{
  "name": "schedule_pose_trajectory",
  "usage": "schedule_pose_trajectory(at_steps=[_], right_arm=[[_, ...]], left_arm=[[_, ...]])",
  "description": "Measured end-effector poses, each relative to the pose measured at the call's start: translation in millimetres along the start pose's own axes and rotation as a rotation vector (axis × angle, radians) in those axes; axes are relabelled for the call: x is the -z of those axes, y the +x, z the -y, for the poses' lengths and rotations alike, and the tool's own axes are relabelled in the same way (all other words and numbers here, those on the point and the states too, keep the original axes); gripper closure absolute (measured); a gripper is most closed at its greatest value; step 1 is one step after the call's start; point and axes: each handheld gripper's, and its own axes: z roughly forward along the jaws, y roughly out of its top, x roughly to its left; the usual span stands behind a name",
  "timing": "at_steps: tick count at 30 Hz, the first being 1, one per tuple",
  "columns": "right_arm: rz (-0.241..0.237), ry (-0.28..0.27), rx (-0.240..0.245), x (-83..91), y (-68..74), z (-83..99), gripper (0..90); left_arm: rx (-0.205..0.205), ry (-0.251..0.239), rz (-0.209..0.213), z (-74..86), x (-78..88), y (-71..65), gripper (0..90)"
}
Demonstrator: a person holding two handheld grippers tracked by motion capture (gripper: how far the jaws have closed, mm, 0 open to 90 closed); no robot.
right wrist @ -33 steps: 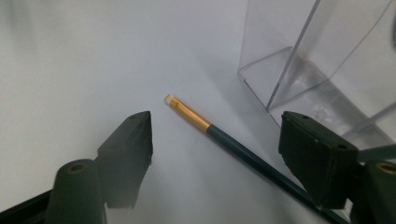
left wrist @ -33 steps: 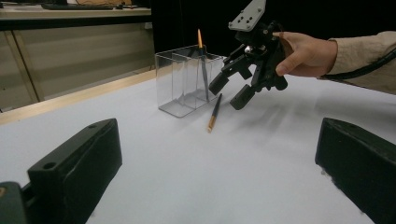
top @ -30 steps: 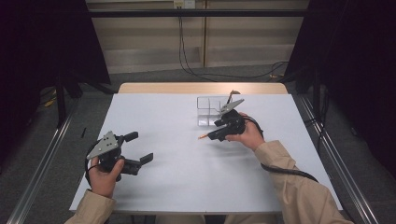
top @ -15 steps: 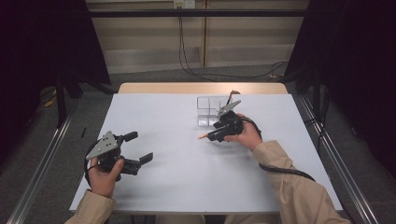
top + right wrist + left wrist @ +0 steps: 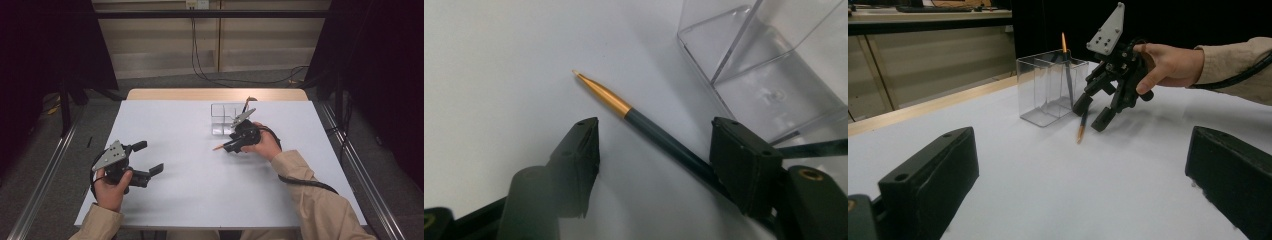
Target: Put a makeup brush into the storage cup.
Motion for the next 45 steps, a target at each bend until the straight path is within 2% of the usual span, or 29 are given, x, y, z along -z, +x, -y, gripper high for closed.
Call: schedule_pose_trajectory(at_steps=[3,15,20,22,25,30,34,40,45], right_arm=[[0.001,0.027,0.024,1.6,1.1,-1.0,38.8],[-0.015,0.051,0.057,4.0,3.5,-2.5,45.9],[-0.016,0.051,0.057,3.8,3.7,-2.5,45.2],[-0.009,0.055,0.057,3.7,3.7,-2.7,40.5],[-0.004,0.052,0.067,3.5,2.6,-3.1,38.4],[-0.013,0.044,0.052,2.2,0.7,-1.7,37.7],[-0.021,0.048,0.041,4.4,0.6,-0.8,45.2],[-0.035,0.098,0.077,9.8,4.9,-2.1,62.0],[-0.047,0.133,0.083,13.4,8.2,-2.1,71.2]], left_arm=[[0.001,-0.001,0.0,0.1,0.2,0.2,0.5],[-0.001,0.0,-0.001,0.0,0.2,0.2,0.6],[-0.001,0.0,0.0,-0.1,0.3,0.1,0.6],[-0.002,0.0,0.0,-0.2,0.2,0.1,0.6],[-0.002,0.001,0.001,0.1,0.2,0.3,0.7],[0.0,0.001,-0.002,0.4,0.3,0.8,0.6],[0.001,0.002,-0.003,0.2,-0.4,-0.1,0.6],[0.0,0.001,-0.006,0.0,0.2,0.3,0.8],[-0.004,0.001,-0.008,-0.9,0.3,-0.6,0.9]])
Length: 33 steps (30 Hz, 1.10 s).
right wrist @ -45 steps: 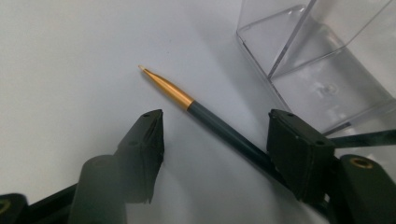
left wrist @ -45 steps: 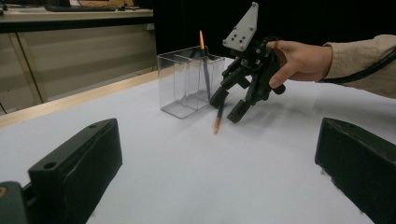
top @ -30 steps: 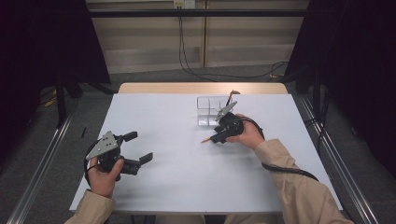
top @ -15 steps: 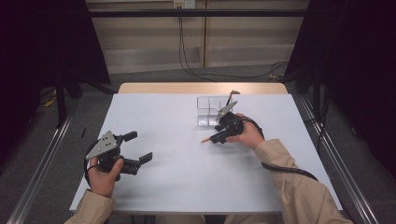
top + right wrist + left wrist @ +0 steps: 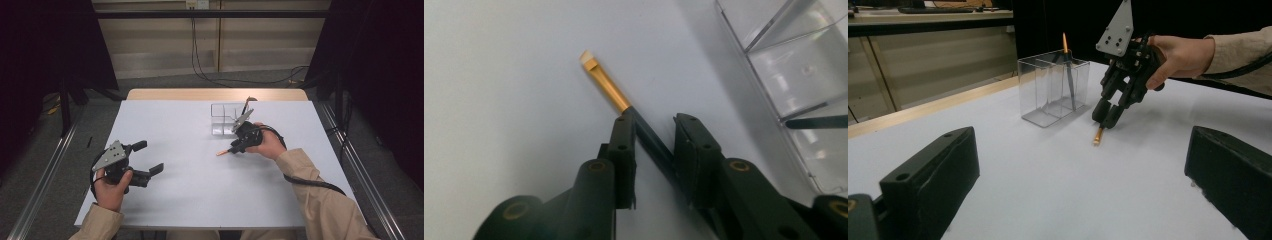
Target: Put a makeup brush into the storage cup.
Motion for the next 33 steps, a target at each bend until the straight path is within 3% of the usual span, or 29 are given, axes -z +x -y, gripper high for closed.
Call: schedule_pose_trajectory(at_steps=[5,26,33], right_arm=[[-0.018,0.033,-0.017,3.7,2.9,1.7,83.4],[-0.005,0.15,-0.057,13.4,9.6,4.4,80.2],[-0.007,0.201,-0.035,12.7,10.4,-0.9,78.6]], left_arm=[[-0.002,-0.001,0.0,-0.1,-0.2,-0.1,0.9],[-0.001,0.001,0.008,-0.6,-2.6,-1.7,0.9],[0.001,0.003,0.008,0.7,-2.5,-0.3,0.9]])
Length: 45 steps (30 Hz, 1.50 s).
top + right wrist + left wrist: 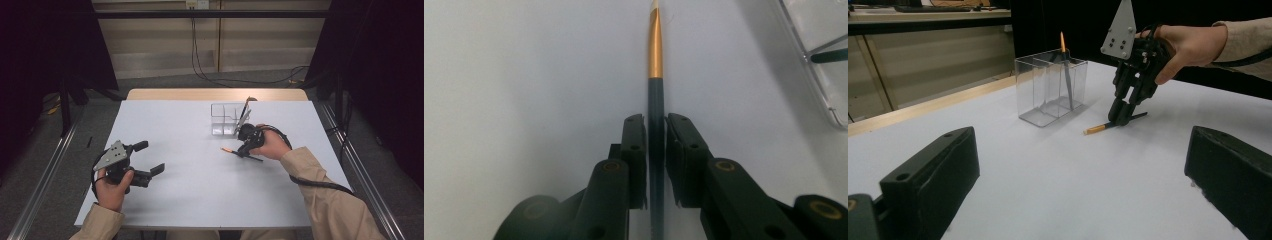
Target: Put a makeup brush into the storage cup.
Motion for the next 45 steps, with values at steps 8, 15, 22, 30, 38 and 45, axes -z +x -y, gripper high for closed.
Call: schedule_pose_trajectory(at_steps=[8,15,22,30,38,45], right_arm=[[0.0,0.032,-0.013,0.7,-1.0,-1.2,83.5],[-0.009,0.061,-0.024,2.2,-0.6,-0.4,83.5],[-0.008,0.094,-0.041,0.9,-1.0,-5.4,82.3],[-0.005,0.119,-0.061,-0.2,-1.3,-9.0,82.2],[0.005,0.133,-0.08,-0.3,0.0,-10.5,82.1],[-0.003,0.131,-0.096,-0.2,-0.7,-10.2,82.9]], left_arm=[[0.003,-0.001,0.002,0.1,-0.4,-0.2,1.0],[-0.001,-0.004,0.003,-0.2,-0.2,0.0,1.1],[0.0,0.002,0.003,0.1,-0.9,-0.3,1.0],[0.0,0.003,0.0,0.6,-0.9,0.2,1.2],[-0.001,0.005,0.001,1.0,-1.9,0.5,1.3],[0.0,0.01,0.006,1.4,-2.8,0.0,1.3]])
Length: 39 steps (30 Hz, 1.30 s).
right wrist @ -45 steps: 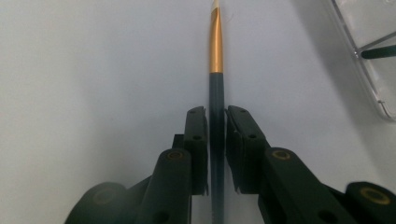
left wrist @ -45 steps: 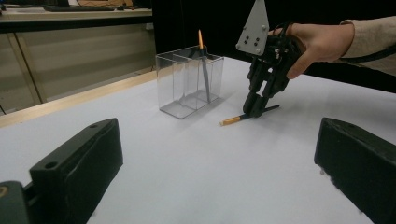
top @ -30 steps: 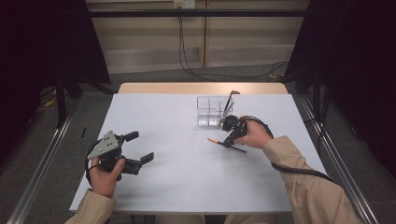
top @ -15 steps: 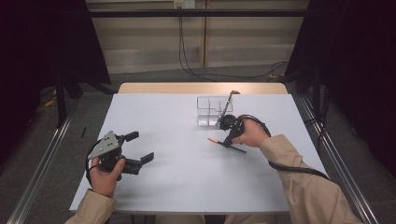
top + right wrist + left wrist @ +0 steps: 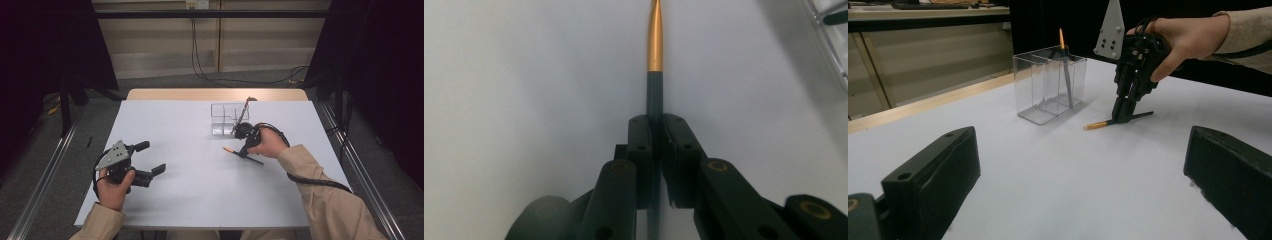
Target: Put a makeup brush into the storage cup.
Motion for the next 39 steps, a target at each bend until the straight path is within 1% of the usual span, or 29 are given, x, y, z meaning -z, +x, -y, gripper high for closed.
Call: schedule_pose_trajectory(at_steps=[4,7,11,14,18,21,24,26,27,30,31,33,34,36,37,39], right_arm=[[0.009,0.002,0.007,-0.2,0.7,-0.5,83.3],[0.015,0.007,0.012,-0.1,1.2,-1.0,83.4],[0.017,0.007,0.007,-0.4,2.0,-1.6,83.5],[0.025,0.015,0.017,-0.1,2.9,-2.3,83.5],[0.029,0.019,0.016,-0.1,4.1,-2.9,83.6],[0.027,0.009,0.022,0.2,3.8,-1.4,83.7],[0.027,-0.016,0.012,0.8,3.5,2.5,83.7],[0.024,-0.051,-0.004,1.6,2.6,5.2,83.7],[0.013,-0.078,-0.015,1.9,2.3,6.5,83.7],[-0.009,-0.134,-0.035,4.6,0.4,9.6,83.7],[-0.018,-0.163,-0.042,6.1,0.0,11.0,83.7],[-0.016,-0.189,-0.046,8.0,0.5,12.2,83.7],[-0.02,-0.209,-0.056,9.3,1.4,12.9,83.7],[-0.022,-0.254,-0.06,12.5,1.5,14.5,83.8],[-0.024,-0.285,-0.07,14.7,1.4,15.6,83.8],[-0.029,-0.316,-0.078,17.4,0.6,17.3,83.7]], left_arm=[[0.005,-0.003,0.0,0.3,0.3,0.2,1.3],[-0.002,-0.004,0.001,-0.3,0.9,0.4,1.3],[-0.002,-0.007,-0.002,-0.7,1.4,0.2,1.3],[-0.001,-0.008,-0.005,-0.9,2.1,0.1,1.3],[-0.003,-0.008,-0.005,-1.0,2.1,-0.1,1.3],[-0.002,-0.009,-0.005,-1.0,2.2,-0.1,1.3],[-0.003,-0.008,-0.007,-0.7,2.6,0.7,1.3],[-0.005,-0.009,-0.008,-0.8,2.8,0.8,1.3],[-0.006,-0.008,-0.01,-1.1,2.8,0.4,1.3],[-0.007,-0.01,-0.01,-1.7,3.3,0.0,1.3],[-0.007,-0.011,-0.01,-1.7,3.4,0.1,1.3],[-0.006,-0.011,-0.01,-1.4,3.4,0.4,1.3],[-0.007,-0.01,-0.013,-1.4,3.5,0.3,1.3],[-0.009,-0.009,-0.011,-1.6,3.2,0.2,1.3],[-0.008,-0.009,-0.012,-1.6,3.2,0.0,1.3],[-0.008,-0.01,-0.012,-1.6,3.3,-0.1,1.3]])
